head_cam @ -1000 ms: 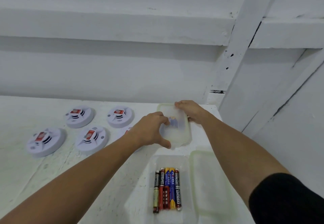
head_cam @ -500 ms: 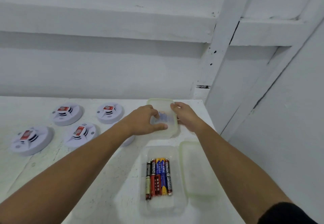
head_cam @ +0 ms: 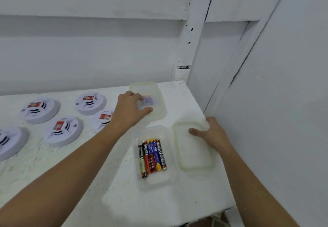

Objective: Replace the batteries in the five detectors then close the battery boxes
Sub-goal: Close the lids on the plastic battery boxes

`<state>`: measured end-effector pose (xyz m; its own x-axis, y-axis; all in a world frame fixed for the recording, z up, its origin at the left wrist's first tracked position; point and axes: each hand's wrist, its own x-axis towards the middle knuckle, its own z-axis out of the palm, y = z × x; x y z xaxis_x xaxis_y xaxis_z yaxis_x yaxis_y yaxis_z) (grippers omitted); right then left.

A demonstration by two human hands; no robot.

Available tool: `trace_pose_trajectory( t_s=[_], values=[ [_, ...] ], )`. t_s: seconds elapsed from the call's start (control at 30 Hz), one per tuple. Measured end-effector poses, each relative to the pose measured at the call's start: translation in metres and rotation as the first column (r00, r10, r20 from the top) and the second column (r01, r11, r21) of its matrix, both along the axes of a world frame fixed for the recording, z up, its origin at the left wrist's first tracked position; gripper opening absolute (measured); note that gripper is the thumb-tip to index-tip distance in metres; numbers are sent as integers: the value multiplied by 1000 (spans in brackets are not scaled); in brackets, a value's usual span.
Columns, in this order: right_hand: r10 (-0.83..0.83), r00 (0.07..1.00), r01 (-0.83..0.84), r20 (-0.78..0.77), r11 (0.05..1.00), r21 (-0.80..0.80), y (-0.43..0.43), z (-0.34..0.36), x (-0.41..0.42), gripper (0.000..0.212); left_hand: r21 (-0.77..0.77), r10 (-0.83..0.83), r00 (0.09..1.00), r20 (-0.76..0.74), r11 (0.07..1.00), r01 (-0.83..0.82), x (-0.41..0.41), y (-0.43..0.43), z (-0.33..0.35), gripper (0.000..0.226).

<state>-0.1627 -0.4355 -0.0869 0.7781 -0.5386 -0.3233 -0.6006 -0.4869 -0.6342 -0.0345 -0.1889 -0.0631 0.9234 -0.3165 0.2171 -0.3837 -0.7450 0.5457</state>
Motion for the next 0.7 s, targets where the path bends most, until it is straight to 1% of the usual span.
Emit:
trace_pose_trajectory(
  t_s=[0.03,0.13,0.23,0.3,0.37,0.43,0.5,0.53,0.6,0.67,0.7],
  values=[
    [-37,998,36,41,999,27,-2,0,-3,92,-17,6,1000,-3,1000,-6,-1,0,0,46],
    [-141,987,142,70,990,-1,-12,1,-7,79,-52,-6,1000,0,999,6,-4,-2,0,45],
    [-197,972,197,130,980,14,-22,6,-7,66,-80,-28,999,-23,996,26,-6,1,0,43],
    [-197,960,196,197,980,26,-25,14,-7,60,-115,-42,999,-29,993,39,-11,3,2,40],
    [-185,939,169,289,983,77,-23,31,-8,54,-150,-56,998,-17,987,53,-17,6,7,37],
    [-148,907,107,394,986,124,-17,51,-9,50,-204,-78,997,7,976,78,-25,10,12,33],
    [-105,876,52,470,991,125,-11,74,-10,48,-284,-120,993,8,952,118,-37,10,20,30],
    [-94,859,28,503,990,137,-5,85,-10,48,-325,-142,990,-9,936,132,-44,11,25,30],
    [-107,824,-17,556,977,214,7,106,-11,47,-401,-199,976,-87,904,148,-57,9,36,35],
    [-120,820,-68,560,951,303,23,121,-10,43,-480,-278,937,-214,865,147,-69,7,47,46],
    [-117,831,-92,544,935,342,32,126,-8,40,-529,-324,899,-296,839,128,-74,7,53,51]
  ],
)
